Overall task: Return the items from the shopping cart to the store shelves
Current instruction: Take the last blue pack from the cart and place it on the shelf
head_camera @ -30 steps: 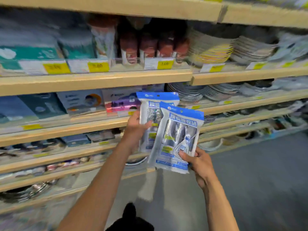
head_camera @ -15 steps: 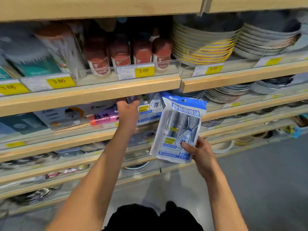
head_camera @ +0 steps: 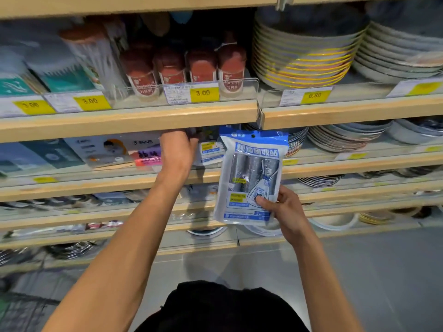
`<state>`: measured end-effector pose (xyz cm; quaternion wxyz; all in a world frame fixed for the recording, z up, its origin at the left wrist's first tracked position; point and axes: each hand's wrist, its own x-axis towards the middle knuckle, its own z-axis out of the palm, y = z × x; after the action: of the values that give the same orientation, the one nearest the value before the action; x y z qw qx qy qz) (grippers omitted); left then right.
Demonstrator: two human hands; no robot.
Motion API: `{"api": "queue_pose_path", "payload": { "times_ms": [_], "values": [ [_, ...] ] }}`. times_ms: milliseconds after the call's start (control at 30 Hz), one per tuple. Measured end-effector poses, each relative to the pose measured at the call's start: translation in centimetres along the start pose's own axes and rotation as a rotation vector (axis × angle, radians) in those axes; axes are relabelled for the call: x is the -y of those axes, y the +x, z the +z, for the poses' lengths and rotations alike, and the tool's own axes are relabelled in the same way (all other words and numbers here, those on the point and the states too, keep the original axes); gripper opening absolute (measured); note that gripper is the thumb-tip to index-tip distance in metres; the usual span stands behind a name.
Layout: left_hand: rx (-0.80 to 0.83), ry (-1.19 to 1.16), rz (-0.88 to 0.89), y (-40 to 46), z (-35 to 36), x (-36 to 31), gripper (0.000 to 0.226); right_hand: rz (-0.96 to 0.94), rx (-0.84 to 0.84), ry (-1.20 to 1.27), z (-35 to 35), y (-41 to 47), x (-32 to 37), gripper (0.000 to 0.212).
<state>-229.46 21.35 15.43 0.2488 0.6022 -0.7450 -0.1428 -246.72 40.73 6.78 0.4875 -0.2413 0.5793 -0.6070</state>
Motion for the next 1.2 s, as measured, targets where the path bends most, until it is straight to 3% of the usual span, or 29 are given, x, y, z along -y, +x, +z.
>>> {"api": "queue_pose_path", "payload": {
  "times_ms": [100,200,300,567,900,1100,1200],
  "values": [
    [0.094,0.177,0.073,-0.2,-0.4,0.2,0.028,-0.002,0.033,-0.001,0.2,0.0,-0.4,0.030],
    [0.053,0.204,0.105,-0.6,-0.3,0.2,0.028,-0.002,0.059,-0.005,0.5,-0.4,-0.8,0.035],
    [-0.017,0.172,0.117,-0.9,-0.3,-0.1,0.031,-0.003,0.077,0.001,0.2,-0.8,-1.0,0.041],
    [0.004,0.062,0.032,-0.6,0.6,-0.8,0.024,-0.027,0.091,0.005,-0.2,-2.1,-1.3,0.041],
    [0.013,0.090,0.160,-4.2,2.5,2.9,0.004,-0.028,0.044,0.019,-0.5,-2.3,-1.9,0.041],
    [-0.015,0.041,0.099,-1.8,1.9,2.5,0.025,-0.014,0.024,0.007,-1.3,-2.8,-2.0,0.037],
    [0.032,0.144,0.100,-0.8,1.3,1.3,0.017,-0.019,-0.003,-0.008,-1.9,-2.8,-1.9,0.040]
  ]
}}
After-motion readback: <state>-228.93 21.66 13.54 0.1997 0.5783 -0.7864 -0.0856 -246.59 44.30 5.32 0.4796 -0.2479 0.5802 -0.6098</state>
